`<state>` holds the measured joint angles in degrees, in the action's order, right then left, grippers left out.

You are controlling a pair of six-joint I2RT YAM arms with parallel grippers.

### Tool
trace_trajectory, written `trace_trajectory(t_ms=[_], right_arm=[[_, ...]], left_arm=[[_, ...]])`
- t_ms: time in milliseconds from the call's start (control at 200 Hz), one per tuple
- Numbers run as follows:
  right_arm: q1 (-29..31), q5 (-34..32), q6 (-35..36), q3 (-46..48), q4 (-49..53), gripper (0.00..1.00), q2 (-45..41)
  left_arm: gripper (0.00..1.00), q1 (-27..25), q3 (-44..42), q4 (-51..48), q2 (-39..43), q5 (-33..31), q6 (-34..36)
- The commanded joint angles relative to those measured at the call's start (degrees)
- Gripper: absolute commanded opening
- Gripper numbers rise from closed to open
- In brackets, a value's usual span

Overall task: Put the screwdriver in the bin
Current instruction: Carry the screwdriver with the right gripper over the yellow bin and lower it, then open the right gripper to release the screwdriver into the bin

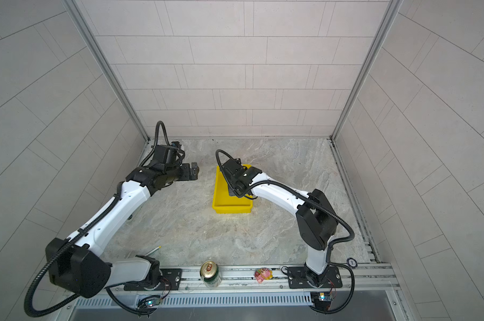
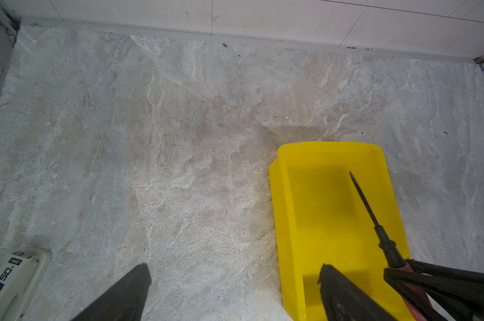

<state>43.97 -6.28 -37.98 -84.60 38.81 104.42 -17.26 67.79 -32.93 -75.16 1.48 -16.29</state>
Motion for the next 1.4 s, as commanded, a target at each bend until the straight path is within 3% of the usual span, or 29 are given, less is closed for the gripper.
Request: trace_trajectory(t_ms=[0, 395, 911, 1181, 1391], right_arm=[[0.2, -0.7, 0.7, -1.6, 0.4, 0.04, 2.1], [0.2, -1.5, 4.6, -5.3, 0.0, 0.08, 10.6], [0.2, -1.1, 6.7, -6.7, -0.8, 0.14, 14.7], [0.2, -1.3, 7.1, -6.5, -0.4, 0.28, 12.5], [0.2, -1.7, 8.2, -6.2, 1.5, 0.38, 4.9]], left_arm=[[1.00, -0.1, -0.8, 0.5, 1.2, -0.5, -0.7], [1.00, 0.0, -3.1, 1.8, 2.7, 2.2, -1.2], [1.00, 0.0, -4.1, 1.5, 3.7, 3.4, -0.7], [1.00, 0.0, -5.0, 1.4, 5.1, 2.2, -0.4], [1.00, 0.0, -5.6, 1.4, 6.2, 0.1, -0.2]])
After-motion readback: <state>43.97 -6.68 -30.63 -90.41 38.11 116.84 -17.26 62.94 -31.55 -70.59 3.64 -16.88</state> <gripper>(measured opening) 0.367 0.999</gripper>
